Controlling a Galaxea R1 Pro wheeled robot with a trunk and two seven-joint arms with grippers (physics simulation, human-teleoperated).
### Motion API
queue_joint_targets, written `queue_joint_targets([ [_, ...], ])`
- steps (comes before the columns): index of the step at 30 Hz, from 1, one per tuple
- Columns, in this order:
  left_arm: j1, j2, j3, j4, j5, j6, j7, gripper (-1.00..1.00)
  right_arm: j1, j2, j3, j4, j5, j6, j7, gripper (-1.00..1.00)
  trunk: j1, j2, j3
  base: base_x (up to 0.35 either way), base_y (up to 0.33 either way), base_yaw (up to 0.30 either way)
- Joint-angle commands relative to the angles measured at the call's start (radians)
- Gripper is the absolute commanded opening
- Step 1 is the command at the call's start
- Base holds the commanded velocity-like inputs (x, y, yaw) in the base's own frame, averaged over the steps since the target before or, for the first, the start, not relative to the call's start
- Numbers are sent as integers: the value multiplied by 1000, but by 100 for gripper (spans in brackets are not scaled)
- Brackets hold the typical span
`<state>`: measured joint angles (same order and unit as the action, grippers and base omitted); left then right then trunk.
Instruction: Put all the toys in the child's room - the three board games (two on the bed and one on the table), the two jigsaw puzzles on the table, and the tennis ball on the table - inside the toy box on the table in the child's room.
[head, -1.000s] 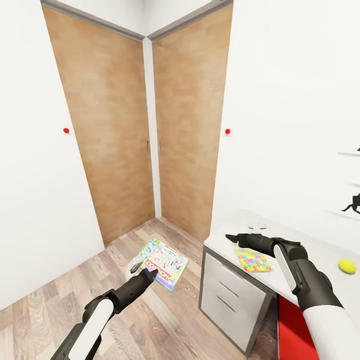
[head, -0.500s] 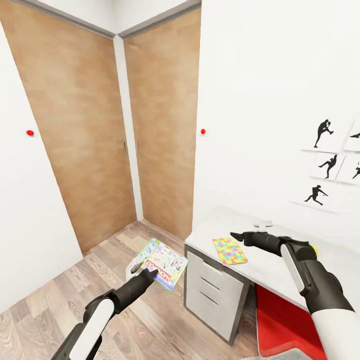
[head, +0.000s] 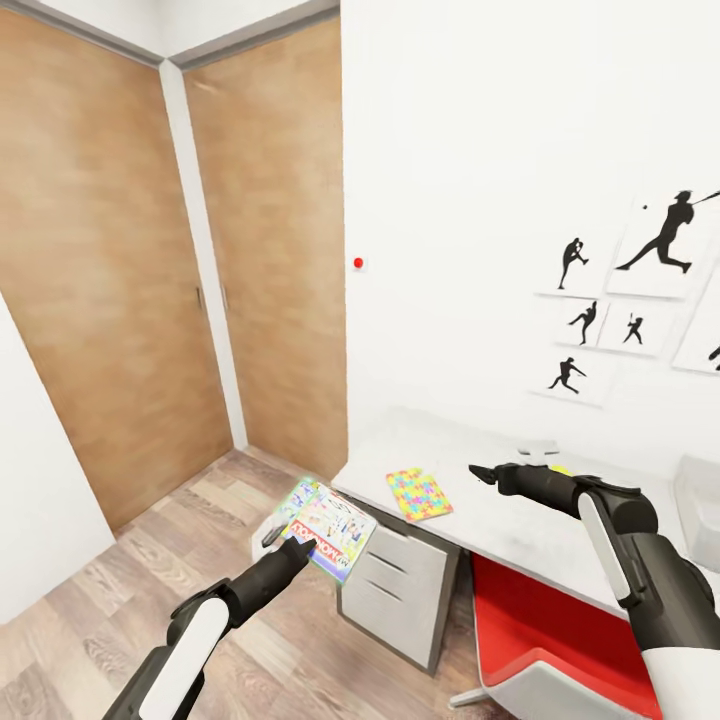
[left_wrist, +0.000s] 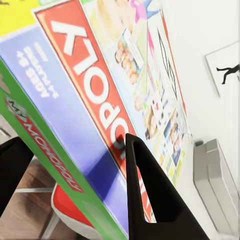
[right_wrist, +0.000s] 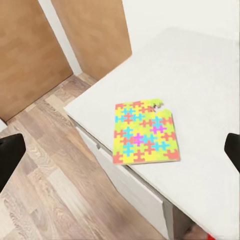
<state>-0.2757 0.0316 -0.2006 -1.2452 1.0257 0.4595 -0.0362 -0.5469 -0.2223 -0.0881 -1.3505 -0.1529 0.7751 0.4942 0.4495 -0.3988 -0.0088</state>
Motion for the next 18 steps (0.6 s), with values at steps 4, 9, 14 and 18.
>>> queue_joint_targets([
  [4, 0, 2, 0, 0, 6, 2, -1, -100, 8, -1, -14, -23, -7, 12, 0, 100, 0, -1, -1, 0, 0, -287],
  [9, 0, 3, 0, 0, 6, 0, -1, -100, 20, -1, -35, -50, -7, 16, 0, 100, 0, -1, -1, 0, 0, -287],
  [14, 0, 3, 1, 0, 6, 0, -2, -100, 27, -1, -53, -78, -7, 18, 0, 100, 0, -1, -1, 0, 0, -287],
  [18, 0, 4, 1, 0, 6, 0, -4, -100, 58, -1, -84, -129, -7, 19, 0, 100, 0, -1, -1, 0, 0, -283],
])
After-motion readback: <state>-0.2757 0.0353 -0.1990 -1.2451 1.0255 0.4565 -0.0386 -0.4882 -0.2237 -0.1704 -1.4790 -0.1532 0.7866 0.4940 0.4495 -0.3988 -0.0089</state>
